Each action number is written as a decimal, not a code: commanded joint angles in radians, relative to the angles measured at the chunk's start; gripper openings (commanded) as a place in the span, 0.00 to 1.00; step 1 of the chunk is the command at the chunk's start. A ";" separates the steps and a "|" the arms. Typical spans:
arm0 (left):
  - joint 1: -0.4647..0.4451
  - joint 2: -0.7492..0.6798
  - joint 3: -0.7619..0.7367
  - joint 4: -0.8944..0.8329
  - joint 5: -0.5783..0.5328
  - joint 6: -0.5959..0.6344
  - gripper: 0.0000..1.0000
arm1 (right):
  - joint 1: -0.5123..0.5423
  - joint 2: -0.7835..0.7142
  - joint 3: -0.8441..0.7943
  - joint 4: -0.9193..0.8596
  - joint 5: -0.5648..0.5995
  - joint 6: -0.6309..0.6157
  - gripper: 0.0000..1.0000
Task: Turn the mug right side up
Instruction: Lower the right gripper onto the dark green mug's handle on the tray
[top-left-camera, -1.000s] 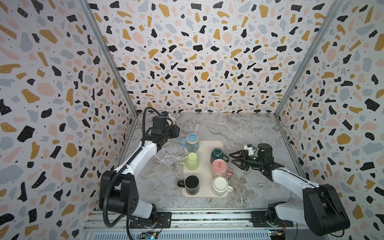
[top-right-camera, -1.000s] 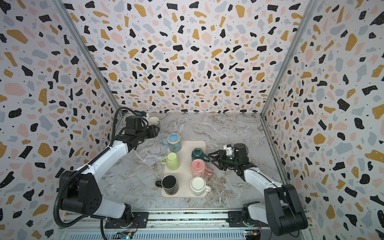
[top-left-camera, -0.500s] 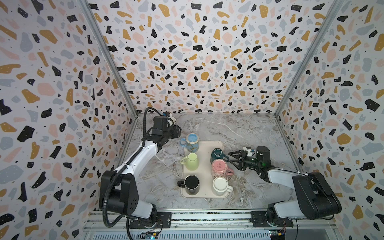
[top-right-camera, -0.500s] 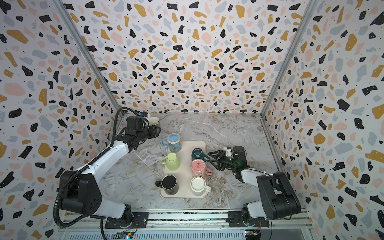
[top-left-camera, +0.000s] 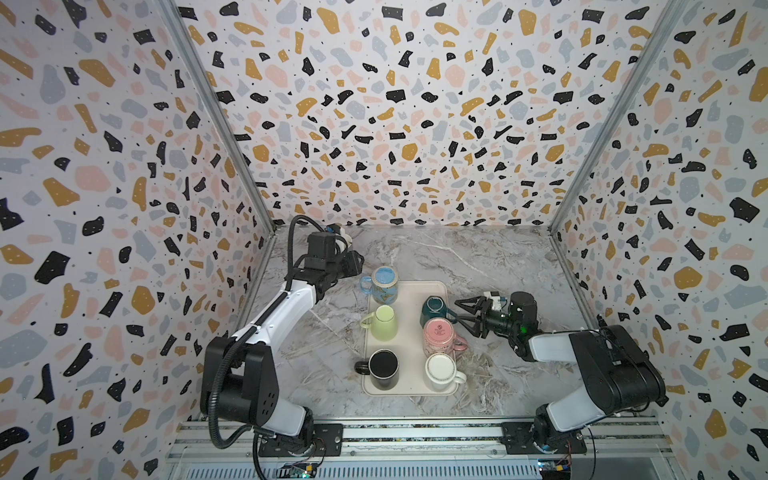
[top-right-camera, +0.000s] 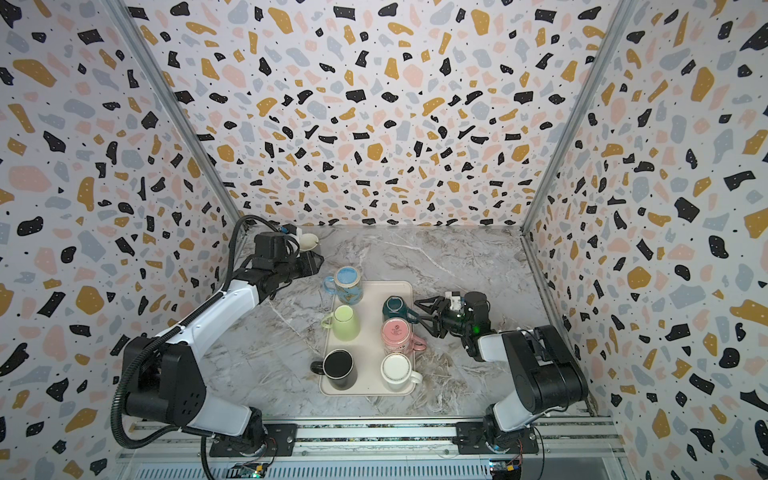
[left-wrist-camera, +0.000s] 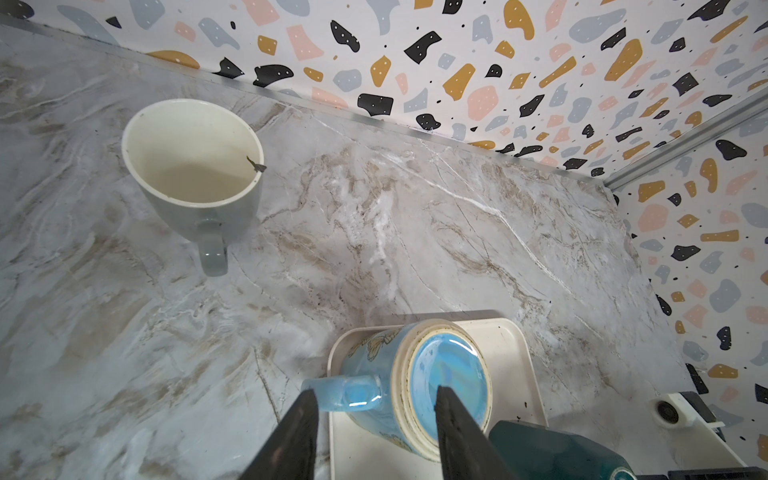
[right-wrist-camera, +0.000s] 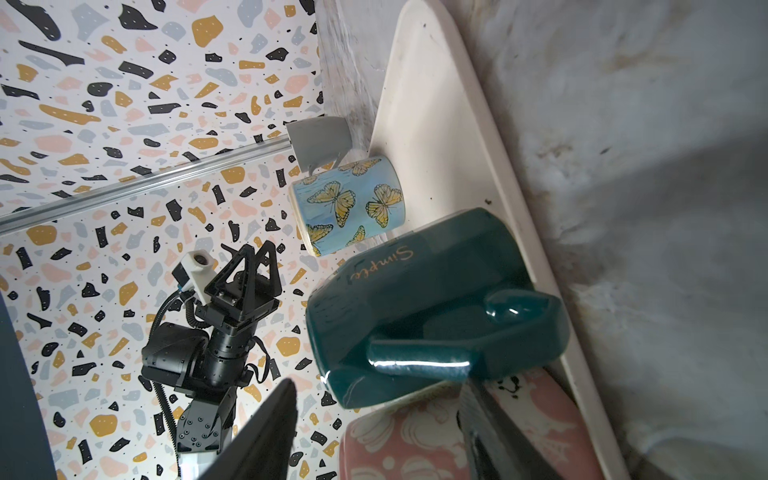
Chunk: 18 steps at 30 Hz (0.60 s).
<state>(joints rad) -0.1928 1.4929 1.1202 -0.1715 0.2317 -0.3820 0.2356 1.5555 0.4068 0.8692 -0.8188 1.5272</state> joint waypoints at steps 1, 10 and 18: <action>-0.004 -0.003 0.013 0.032 0.019 -0.003 0.47 | 0.020 0.020 0.005 0.074 0.000 0.028 0.64; -0.005 -0.013 0.013 0.024 0.012 0.002 0.47 | 0.044 0.064 -0.014 0.148 0.000 0.068 0.64; -0.005 -0.013 0.013 0.023 0.014 0.000 0.47 | 0.055 0.119 0.017 0.164 0.007 0.067 0.64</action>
<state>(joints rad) -0.1928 1.4925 1.1202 -0.1715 0.2317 -0.3820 0.2821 1.6558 0.3996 0.9989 -0.8169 1.5890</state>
